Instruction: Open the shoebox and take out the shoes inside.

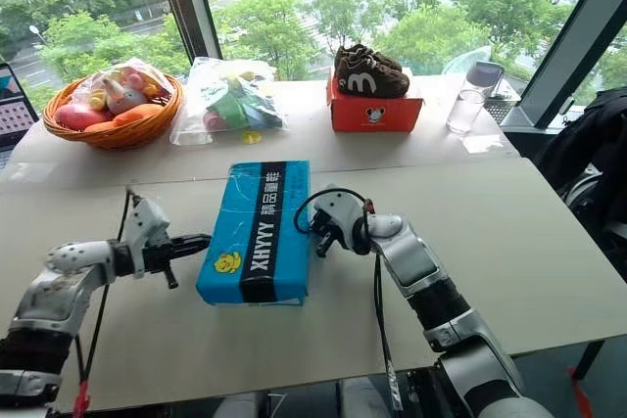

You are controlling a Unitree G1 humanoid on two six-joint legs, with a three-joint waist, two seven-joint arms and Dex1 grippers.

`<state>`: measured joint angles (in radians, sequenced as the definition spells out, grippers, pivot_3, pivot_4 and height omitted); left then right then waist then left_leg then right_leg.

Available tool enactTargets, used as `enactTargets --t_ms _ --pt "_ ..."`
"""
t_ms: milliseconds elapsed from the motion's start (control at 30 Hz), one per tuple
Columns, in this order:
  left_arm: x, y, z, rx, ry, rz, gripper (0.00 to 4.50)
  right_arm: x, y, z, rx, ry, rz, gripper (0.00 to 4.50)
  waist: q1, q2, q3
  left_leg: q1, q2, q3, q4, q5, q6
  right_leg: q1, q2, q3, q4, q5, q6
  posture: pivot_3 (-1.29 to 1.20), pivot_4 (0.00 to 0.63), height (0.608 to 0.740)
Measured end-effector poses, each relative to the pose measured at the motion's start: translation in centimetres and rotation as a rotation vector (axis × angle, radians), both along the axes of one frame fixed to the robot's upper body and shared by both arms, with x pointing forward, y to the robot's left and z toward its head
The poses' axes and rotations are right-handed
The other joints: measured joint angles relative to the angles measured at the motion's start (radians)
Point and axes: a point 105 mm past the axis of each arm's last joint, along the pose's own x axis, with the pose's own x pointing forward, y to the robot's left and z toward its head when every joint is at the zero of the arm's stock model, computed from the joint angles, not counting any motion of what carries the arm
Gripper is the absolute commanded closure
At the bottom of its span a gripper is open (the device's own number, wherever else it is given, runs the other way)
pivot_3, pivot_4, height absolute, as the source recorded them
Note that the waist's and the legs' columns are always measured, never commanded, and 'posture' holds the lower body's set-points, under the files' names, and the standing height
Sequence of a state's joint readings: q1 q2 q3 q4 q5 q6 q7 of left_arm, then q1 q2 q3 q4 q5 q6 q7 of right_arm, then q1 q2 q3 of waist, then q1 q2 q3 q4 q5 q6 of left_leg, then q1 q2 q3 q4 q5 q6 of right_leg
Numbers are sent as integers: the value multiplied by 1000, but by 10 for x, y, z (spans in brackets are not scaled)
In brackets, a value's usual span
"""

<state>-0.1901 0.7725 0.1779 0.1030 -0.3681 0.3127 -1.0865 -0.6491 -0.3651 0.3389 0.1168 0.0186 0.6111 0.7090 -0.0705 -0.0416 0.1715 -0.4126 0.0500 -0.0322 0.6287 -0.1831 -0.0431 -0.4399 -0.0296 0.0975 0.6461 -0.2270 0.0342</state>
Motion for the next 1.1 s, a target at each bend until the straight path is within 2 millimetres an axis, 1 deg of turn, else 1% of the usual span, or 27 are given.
enactTargets --t_ms 67,100,167,200,233,300,367,400,467,567,700,767,833,967,1033,1100 --pt "-18 3 17 -102 -31 13 4449 -2 -3 -2 -2 0 5 4500 2 -1 0 0 0 0 0 0 0 0 -1 0 -1 0 0 0 150 740" --pt "-34 3 35 -186 -90 20 4449 -4 -7 -3 6 3 5 4500 3 -1 0 0 0 1 0 0 0 2 -2 0 -2 0 0 0 150 740" --pt "-62 1 50 -269 -139 26 4449 -6 -17 -4 8 21 18 4500 5 -1 0 2 -2 2 0 0 0 4 -5 0 -4 0 1 0 150 740" --pt "-71 -2 49 -288 -131 21 4449 -6 -24 -5 8 31 17 4500 9 -1 0 4 -3 3 0 0 0 6 -6 0 -4 -1 2 0 150 740" --pt "-82 -6 45 -301 -103 21 4449 -7 -28 -5 13 47 23 4500 11 -1 0 5 -4 2 0 0 0 7 -7 0 -4 -1 2 0 150 740" --pt "-100 -15 36 -321 -40 4 4449 -11 -34 -6 21 77 40 4500 13 -1 1 7 -4 3 2 0 0 9 -7 0 -4 -5 -4 0 150 740" --pt "-110 -20 34 -320 -15 -6 4449 -14 -37 -8 18 99 61 4500 14 -1 1 9 -3 3 3 0 0 11 -7 -1 -4 -5 -5 0 150 740" --pt "-119 -21 31 -310 9 -11 4449 -17 -37 -9 18 119 88 4500 11 -1 1 12 -3 3 3 0 0 13 -7 -1 -4 -6 -6 0 150 740" --pt "-129 -20 26 -300 44 -18 4449 -21 -36 -9 22 140 121 4500 4 -1 1 13 -3 4 3 0 0 14 -7 0 -5 -6 -7 0 150 740" --pt "-137 -18 23 -292 72 -22 4449 -27 -32 -9 48 179 165 4500 1 -2 1 12 -2 4 1 0 0 12 -7 -1 -5 -6 -7 0 150 740" --pt "-138 -21 25 -282 58 -41 4449 -36 -20 -3 105 217 222 4500 1 -1 1 8 -3 5 1 0 0 7 -7 0 -5 -6 -7 0 150 740" --pt "-139 -22 23 -274 61 -43 4449 -38 -16 1 149 235 225 4500 1 -1 1 6 -3 5 1 0 0 6 -7 0 -5 -6 -6 0 150 740" --pt "-140 -24 20 -271 68 -46 4449 -37 -15 6 180 245 222 4500 0 -1 1 5 -3 5 1 0 0 5 -7 0 -5 -6 -6 0 150 740" --pt "-139 -26 19 -275 65 -52 4449 -33 -9 33 259 210 230 4500 0 -2 2 5 -2 5 1 0 0 4 -6 0 -4 -6 -6 0 150 740" --pt "-138 -26 19 -275 62 -54 4449 -32 -9 37 280 210 221 4500 0 -2 2 5 -2 5 1 0 0 4 -6 0 -4 -6 -6 0 150 740" --pt "-138 -27 20 -273 58 -58 4449 -33 -9 38 291 222 220 4500 0 -2 2 4 -2 5 1 0 0 4 -6 0 -4 -6 -6 0 150 740"
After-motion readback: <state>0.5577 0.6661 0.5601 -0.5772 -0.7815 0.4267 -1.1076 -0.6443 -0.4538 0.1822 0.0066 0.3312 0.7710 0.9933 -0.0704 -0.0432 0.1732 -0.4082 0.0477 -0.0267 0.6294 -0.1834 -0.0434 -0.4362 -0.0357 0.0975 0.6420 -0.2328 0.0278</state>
